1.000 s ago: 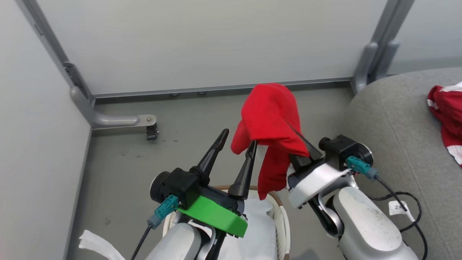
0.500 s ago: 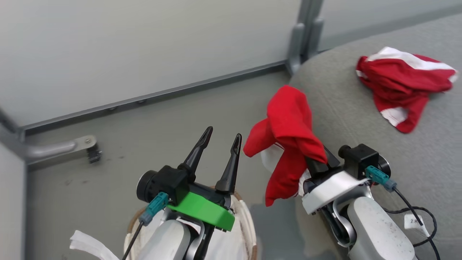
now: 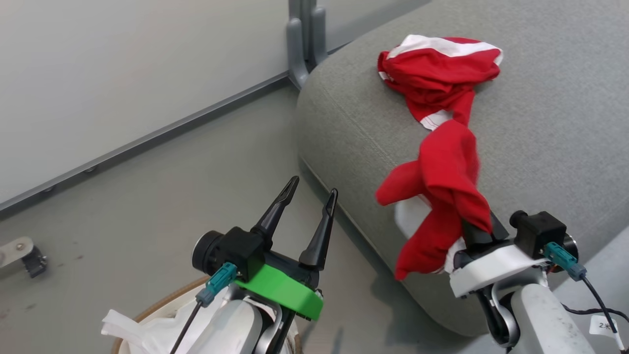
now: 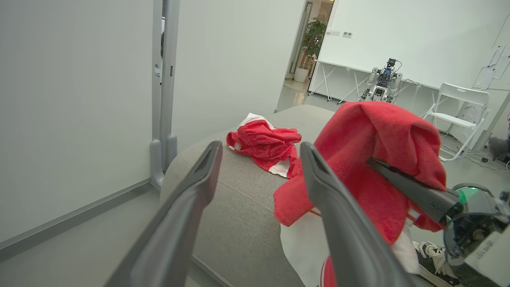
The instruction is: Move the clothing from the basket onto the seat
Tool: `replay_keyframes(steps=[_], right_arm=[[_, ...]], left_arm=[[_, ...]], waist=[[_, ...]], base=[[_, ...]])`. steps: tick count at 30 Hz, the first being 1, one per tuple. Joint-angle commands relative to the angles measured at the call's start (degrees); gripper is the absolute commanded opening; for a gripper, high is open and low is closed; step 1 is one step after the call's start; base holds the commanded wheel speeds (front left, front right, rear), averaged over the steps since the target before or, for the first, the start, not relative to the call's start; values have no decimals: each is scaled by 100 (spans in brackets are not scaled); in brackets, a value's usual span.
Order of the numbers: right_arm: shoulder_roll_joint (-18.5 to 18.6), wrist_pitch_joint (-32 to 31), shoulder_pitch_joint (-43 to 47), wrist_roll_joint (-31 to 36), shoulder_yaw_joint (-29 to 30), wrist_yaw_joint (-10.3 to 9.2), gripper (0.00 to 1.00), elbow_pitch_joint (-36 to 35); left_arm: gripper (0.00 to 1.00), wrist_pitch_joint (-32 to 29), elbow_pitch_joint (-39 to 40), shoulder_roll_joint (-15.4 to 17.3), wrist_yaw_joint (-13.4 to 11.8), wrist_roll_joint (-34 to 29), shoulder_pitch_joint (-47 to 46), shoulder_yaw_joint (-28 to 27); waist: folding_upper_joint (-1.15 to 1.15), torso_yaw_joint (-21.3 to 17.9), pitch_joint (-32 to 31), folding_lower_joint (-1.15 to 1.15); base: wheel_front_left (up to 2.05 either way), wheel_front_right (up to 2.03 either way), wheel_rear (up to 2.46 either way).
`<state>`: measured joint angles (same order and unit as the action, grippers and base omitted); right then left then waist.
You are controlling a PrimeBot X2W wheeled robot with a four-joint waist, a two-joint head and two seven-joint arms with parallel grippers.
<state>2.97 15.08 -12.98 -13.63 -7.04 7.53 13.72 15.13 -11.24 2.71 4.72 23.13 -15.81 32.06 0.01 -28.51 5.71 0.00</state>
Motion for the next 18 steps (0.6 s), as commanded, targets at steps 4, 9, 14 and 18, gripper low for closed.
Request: replay_keyframes(steps=[4, 9, 14, 18], right_arm=[[207, 12, -36, 225, 217, -8, 0, -170], [861, 12, -853, 214, 555, -8, 0, -56], [1386, 12, -1834, 152, 897, -8, 0, 287], [1747, 11, -2551, 179, 1147, -8, 0, 707]], left_arm=[[100, 2, 7, 36, 82, -144, -160, -18], [100, 2, 25, 36, 119, -389, -258, -140], [100, 2, -32, 35, 159, -670, -367, -223], [100, 3, 27, 36, 211, -804, -590, -221]], waist=[[-1, -255, 323, 0], [-1, -265, 757, 0], [-1, -158, 1277, 0], [-1, 77, 1716, 0]], base=[[0, 0, 0], [0, 0, 0], [0, 0, 0], [0, 0, 0]])
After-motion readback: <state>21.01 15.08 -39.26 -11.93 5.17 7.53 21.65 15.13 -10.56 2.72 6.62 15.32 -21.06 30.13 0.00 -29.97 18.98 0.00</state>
